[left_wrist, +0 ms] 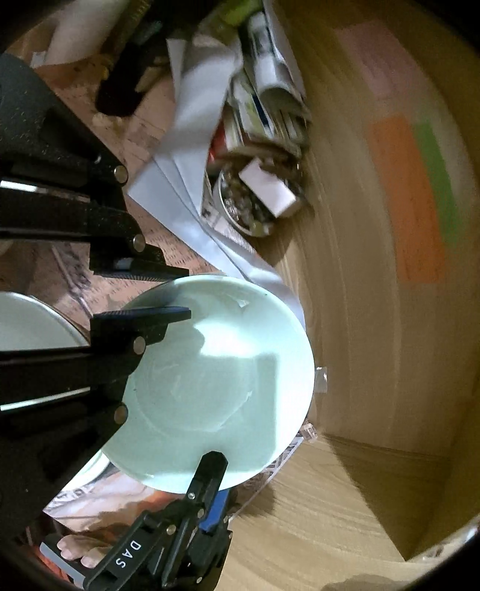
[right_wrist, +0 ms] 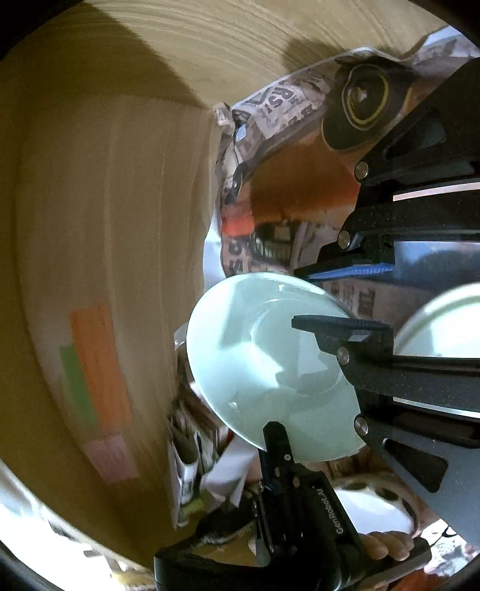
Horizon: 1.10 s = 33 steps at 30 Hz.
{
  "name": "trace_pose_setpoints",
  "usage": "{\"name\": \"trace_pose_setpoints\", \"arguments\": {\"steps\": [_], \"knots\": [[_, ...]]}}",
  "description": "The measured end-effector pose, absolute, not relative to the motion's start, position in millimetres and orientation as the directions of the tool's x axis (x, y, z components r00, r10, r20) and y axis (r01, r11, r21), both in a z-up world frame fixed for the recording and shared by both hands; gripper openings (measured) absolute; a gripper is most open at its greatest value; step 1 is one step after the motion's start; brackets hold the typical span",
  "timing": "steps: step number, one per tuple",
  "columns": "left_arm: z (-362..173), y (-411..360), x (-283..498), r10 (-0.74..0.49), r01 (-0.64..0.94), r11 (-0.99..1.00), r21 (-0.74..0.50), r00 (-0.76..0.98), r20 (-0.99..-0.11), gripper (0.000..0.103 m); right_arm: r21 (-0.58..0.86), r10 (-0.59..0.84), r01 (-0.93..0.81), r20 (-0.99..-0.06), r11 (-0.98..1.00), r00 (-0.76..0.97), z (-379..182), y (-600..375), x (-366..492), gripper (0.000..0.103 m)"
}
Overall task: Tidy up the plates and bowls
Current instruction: 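Carry the mint-green bowl with both tools over the bowl stack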
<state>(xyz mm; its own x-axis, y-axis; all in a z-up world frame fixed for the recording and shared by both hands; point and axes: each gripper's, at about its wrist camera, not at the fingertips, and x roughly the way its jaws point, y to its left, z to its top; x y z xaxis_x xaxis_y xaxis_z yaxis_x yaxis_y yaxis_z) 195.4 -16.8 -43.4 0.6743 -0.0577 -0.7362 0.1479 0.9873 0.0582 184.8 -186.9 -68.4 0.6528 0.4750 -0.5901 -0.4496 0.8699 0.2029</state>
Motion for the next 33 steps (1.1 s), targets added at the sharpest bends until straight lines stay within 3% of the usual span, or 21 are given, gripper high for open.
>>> {"name": "trace_pose_setpoints", "arguments": {"steps": [33], "knots": [[-41, 113, 25, 0.058, -0.082, 0.997, -0.003, 0.74, -0.67, 0.012, 0.206, 0.651, -0.674, -0.558, 0.709, 0.514, -64, -75, 80, 0.017]]}}
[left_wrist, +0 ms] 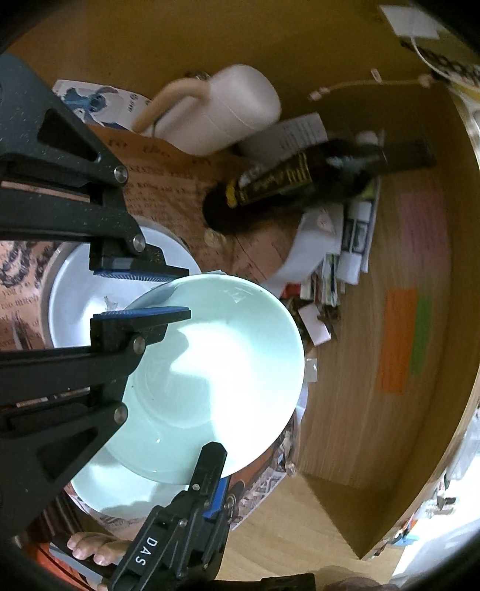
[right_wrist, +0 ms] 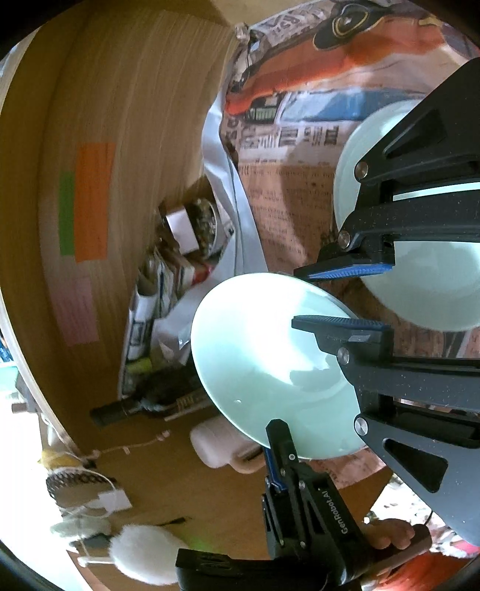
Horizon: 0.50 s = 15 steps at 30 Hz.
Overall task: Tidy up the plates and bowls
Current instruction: 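Carry the mint-green bowl with both tools over the bowl stack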
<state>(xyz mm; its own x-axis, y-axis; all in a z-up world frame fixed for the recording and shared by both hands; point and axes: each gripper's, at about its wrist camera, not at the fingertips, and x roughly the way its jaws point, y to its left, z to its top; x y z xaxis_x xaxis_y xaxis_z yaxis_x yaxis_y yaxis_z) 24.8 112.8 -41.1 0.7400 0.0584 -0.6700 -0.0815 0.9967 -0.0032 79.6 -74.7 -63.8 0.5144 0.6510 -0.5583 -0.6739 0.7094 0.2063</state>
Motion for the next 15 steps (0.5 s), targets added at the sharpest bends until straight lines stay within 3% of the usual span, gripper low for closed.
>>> {"name": "trace_pose_setpoints", "arguments": {"steps": [15], "knots": [[-62, 135, 0, 0.133, -0.15, 0.988, 0.034, 0.713, -0.688, 0.012, 0.184, 0.647, -0.717, -0.617, 0.672, 0.448, -82, -40, 66, 0.017]]}}
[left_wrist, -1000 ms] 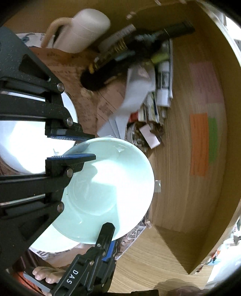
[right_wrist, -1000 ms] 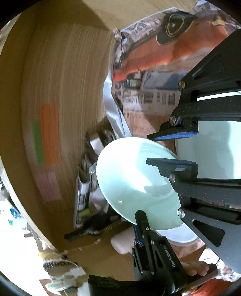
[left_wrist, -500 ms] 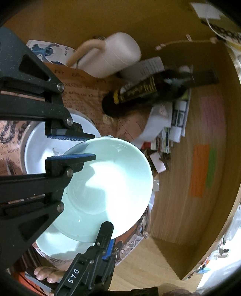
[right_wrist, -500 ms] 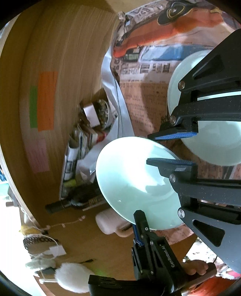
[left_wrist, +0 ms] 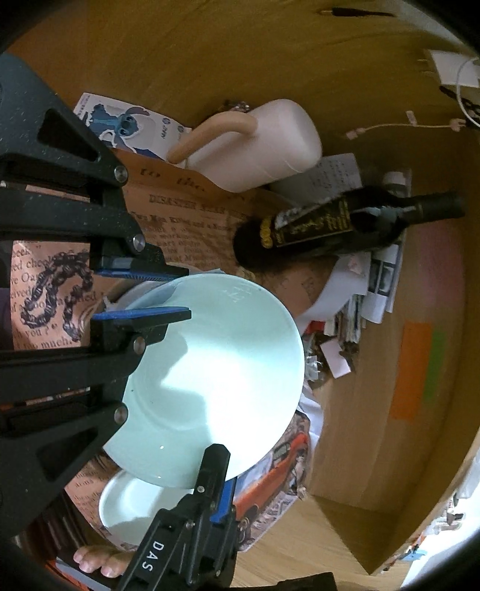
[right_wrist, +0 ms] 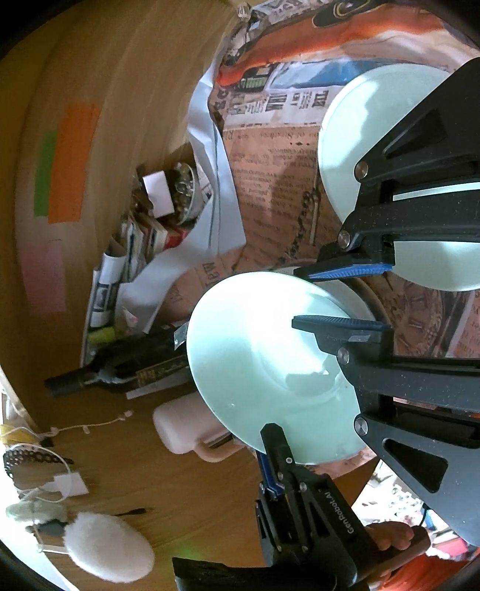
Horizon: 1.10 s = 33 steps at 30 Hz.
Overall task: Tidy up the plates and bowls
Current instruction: 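Carry the mint-green bowl with both tools over the bowl stack, then lower the mint-green bowl into the white bowl with both tools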
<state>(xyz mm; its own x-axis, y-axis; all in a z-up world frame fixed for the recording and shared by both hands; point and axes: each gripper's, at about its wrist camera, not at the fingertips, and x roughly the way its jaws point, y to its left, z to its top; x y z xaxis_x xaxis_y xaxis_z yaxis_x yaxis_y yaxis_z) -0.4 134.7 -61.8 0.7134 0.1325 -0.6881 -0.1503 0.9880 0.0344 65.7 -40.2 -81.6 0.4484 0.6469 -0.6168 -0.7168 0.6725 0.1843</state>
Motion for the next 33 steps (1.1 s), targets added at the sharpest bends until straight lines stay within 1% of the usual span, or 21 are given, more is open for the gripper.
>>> {"name": "trace_pose_setpoints", "arguments": {"steps": [6, 12, 23, 26, 28, 32, 33], "knots": [[-69, 140, -2, 0.139, -0.16, 0.987, 0.036, 0.701, -0.7, 0.012, 0.178, 0.633, -0.72, -0.642, 0.671, 0.432, -90, -33, 66, 0.017], [-73, 140, -2, 0.157, -0.169, 0.984, 0.05, 0.706, -0.69, 0.012, 0.156, 0.611, -0.72, -0.665, 0.676, 0.43, -95, -26, 67, 0.017], [-84, 142, 4, 0.142, -0.151, 0.987, 0.049, 0.695, -0.704, 0.013, 0.109, 0.599, -0.735, -0.665, 0.669, 0.446, -93, -24, 67, 0.018], [-85, 141, 3, 0.145, -0.144, 0.988, 0.06, 0.697, -0.702, 0.013, 0.069, 0.581, -0.739, -0.67, 0.67, 0.463, -93, -22, 65, 0.021], [-86, 141, 3, 0.15, -0.141, 0.987, 0.071, 0.696, -0.702, 0.013, 0.031, 0.557, -0.735, -0.674, 0.677, 0.485, -94, -21, 64, 0.026], [-85, 142, 3, 0.144, -0.128, 0.989, 0.075, 0.701, -0.698, 0.014, 0.007, 0.556, -0.742, -0.668, 0.67, 0.495, -96, -20, 64, 0.026], [-84, 143, 3, 0.141, -0.128, 0.989, 0.071, 0.701, -0.7, 0.016, 0.005, 0.556, -0.744, -0.667, 0.668, 0.495, -96, -21, 64, 0.028]]}}
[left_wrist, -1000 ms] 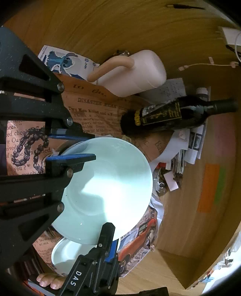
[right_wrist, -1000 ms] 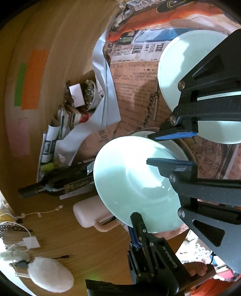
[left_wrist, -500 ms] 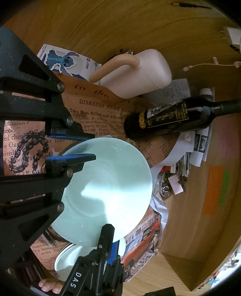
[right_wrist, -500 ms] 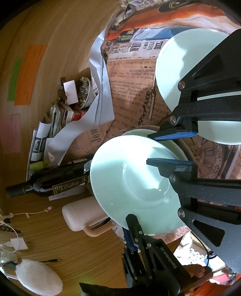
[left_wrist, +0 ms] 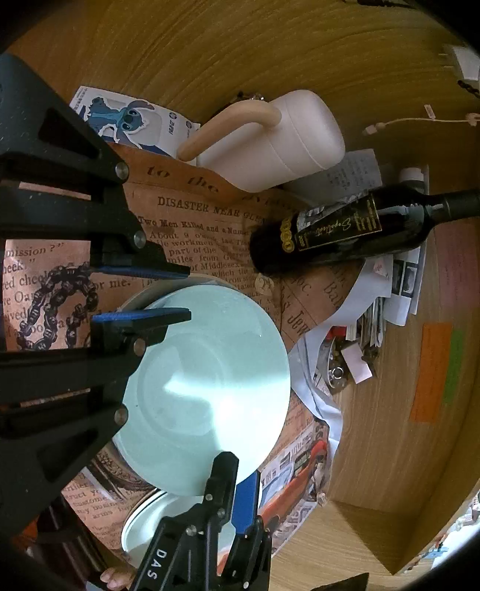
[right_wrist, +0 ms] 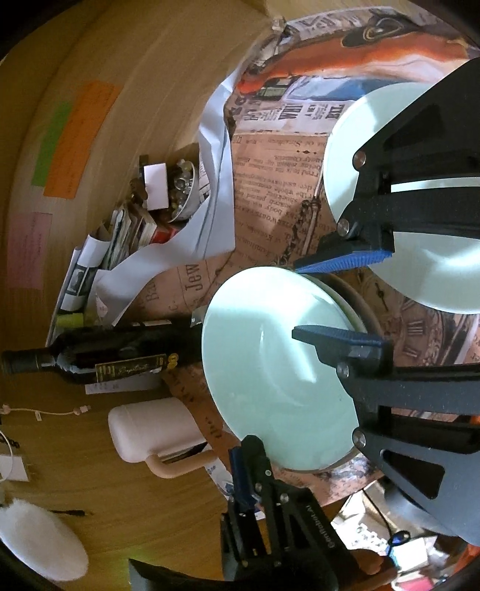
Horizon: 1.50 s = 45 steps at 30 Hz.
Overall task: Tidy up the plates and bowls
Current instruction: 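Lower the mint-green bowl into the white bowl with both tools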
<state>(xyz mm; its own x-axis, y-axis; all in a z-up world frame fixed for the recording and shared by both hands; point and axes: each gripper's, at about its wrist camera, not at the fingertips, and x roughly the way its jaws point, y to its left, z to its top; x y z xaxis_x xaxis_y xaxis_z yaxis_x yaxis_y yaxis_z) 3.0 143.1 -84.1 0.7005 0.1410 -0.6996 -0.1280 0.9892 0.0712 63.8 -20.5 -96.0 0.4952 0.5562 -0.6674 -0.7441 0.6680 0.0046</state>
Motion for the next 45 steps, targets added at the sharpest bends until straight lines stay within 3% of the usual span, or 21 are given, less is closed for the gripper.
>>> {"name": "trace_pose_setpoints", "arguments": {"steps": [4, 8, 10, 16, 28, 32, 34, 40, 45], "knots": [[-80, 151, 3, 0.107, -0.126, 0.992, 0.027, 0.692, -0.714, 0.019, 0.007, 0.554, -0.739, -0.667, 0.673, 0.499, -98, -22, 67, 0.043], [-77, 164, 0, 0.08, -0.145, 0.989, -0.03, 0.689, -0.721, 0.041, 0.049, 0.563, -0.726, -0.667, 0.686, 0.487, -98, -28, 74, 0.054], [-77, 170, -1, 0.065, -0.157, 0.986, -0.06, 0.686, -0.725, 0.049, 0.083, 0.571, -0.72, -0.674, 0.689, 0.468, -100, -30, 80, 0.056], [-87, 182, 1, -0.015, -0.165, 0.972, -0.164, 0.659, -0.752, 0.058, 0.195, 0.605, -0.718, -0.703, 0.669, 0.373, -108, -28, 92, 0.056], [-101, 170, 22, -0.102, -0.103, 0.973, -0.206, 0.609, -0.787, 0.058, 0.204, 0.593, -0.736, -0.742, 0.645, 0.314, -116, -14, 98, 0.056], [-106, 169, 27, -0.185, -0.083, 0.956, -0.282, 0.574, -0.797, 0.057, 0.229, 0.596, -0.735, -0.751, 0.639, 0.285, -121, -12, 102, 0.055], [-109, 167, 29, -0.216, -0.073, 0.949, -0.308, 0.559, -0.8, 0.055, 0.244, 0.602, -0.737, -0.753, 0.63, 0.266, -122, -11, 103, 0.05], [-109, 161, 31, -0.177, -0.074, 0.962, -0.263, 0.565, -0.806, 0.054, 0.23, 0.594, -0.733, -0.753, 0.64, 0.282, -121, -11, 100, 0.047], [-106, 148, 28, -0.075, -0.1, 0.981, -0.164, 0.586, -0.807, 0.051, 0.186, 0.561, -0.713, -0.757, 0.676, 0.334, -120, -9, 94, 0.042]]}}
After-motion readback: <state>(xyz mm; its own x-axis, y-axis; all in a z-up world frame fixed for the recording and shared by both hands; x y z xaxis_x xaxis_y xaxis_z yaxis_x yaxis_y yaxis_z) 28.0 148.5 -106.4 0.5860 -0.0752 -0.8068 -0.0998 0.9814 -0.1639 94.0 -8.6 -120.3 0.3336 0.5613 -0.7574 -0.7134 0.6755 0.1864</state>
